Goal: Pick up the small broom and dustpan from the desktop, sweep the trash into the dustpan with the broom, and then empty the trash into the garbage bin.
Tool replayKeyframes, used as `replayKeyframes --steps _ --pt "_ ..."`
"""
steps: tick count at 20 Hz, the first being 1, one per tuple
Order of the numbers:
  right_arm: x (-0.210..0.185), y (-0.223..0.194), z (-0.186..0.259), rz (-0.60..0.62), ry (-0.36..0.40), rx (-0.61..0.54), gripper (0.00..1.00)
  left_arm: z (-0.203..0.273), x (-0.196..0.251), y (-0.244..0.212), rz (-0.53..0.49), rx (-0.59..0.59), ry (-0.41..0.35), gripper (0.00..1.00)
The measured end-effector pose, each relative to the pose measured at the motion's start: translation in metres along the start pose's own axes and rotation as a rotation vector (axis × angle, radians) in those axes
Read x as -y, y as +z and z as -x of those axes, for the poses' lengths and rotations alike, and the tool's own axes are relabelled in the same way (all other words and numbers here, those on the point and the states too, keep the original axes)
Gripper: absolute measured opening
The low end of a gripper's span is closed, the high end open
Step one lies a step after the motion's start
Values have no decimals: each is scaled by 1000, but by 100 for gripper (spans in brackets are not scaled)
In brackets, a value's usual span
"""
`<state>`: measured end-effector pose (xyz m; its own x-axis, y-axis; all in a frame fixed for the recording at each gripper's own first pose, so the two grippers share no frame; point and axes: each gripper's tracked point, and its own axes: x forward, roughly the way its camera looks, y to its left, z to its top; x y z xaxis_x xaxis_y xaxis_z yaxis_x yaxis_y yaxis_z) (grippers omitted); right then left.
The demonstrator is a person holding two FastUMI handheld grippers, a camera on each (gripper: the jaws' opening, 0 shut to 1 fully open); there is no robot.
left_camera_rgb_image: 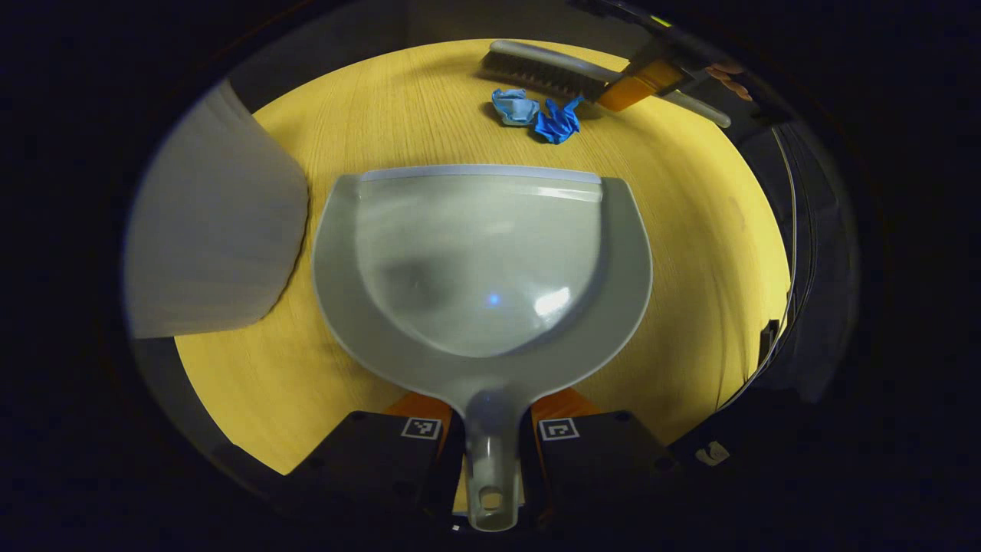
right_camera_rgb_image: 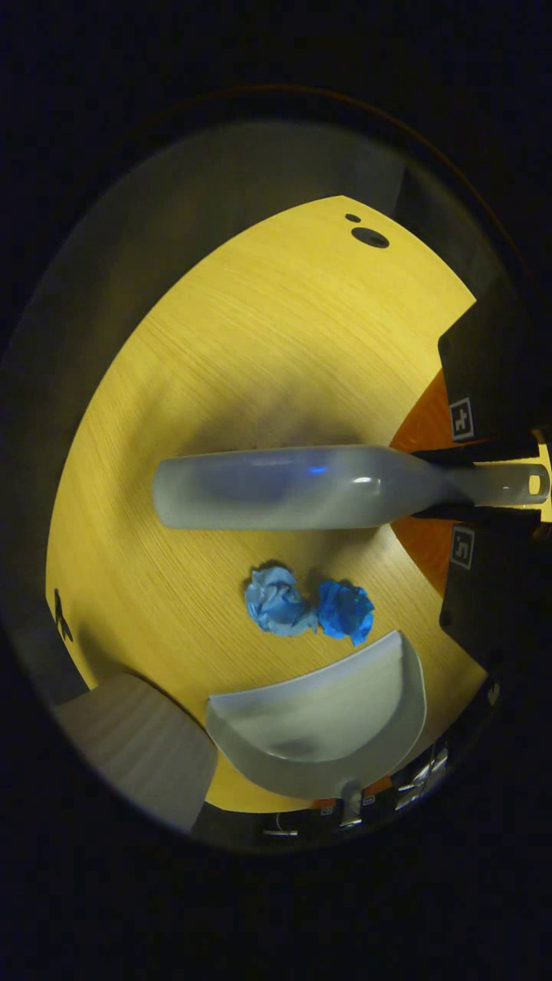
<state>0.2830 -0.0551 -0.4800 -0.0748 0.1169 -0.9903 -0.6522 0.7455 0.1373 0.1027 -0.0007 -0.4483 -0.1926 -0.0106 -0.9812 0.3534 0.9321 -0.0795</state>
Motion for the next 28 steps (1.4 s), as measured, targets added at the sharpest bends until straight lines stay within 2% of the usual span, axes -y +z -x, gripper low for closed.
replayKeyframes --steps 2,4,7,8,10,11,12,13,16,17,18,20,21,22,24,25,28 --pt "-18 -6 -2 82 34 -19 26 -2 2 4 -28 10 -9 30" --pt "-49 -14 0 133 109 -44 26 -3 8 6 -48 40 -40 30" --pt "-98 -26 10 106 263 -48 26 -5 10 7 -43 91 -94 31" --pt "-103 -31 11 92 288 -47 27 -4 11 1 -47 107 -113 30" --pt "-113 -40 20 93 290 -37 26 1 14 -10 -63 134 -131 30" --pt "-111 -43 25 95 280 -27 31 2 15 -15 -69 151 -136 31" --pt "-111 -44 31 89 274 -13 31 1 19 -22 -71 173 -141 30" --pt "-109 -44 36 69 270 3 27 2 22 -26 -72 197 -145 31" --pt "-106 -44 59 -28 281 55 26 17 27 -33 -73 268 -133 30" --pt "-102 -45 59 -46 266 78 22 26 26 -38 -74 279 -124 30" --pt "-97 -47 61 -64 252 101 27 34 26 -44 -67 280 -119 30" --pt "-88 -57 64 -128 258 142 27 58 33 -58 -49 287 -118 30" --pt "-78 -64 65 -162 261 158 30 73 38 -67 -47 296 -117 29" --pt "-71 -72 63 -187 254 171 26 93 39 -76 -47 301 -110 30" --pt "-67 -93 61 -211 219 187 27 142 38 -101 -69 303 -80 30" --pt "-80 -116 70 -265 188 228 26 210 36 -132 -88 294 -30 30" --pt "-93 -157 71 -328 169 191 27 282 28 -145 -51 352 1 30"
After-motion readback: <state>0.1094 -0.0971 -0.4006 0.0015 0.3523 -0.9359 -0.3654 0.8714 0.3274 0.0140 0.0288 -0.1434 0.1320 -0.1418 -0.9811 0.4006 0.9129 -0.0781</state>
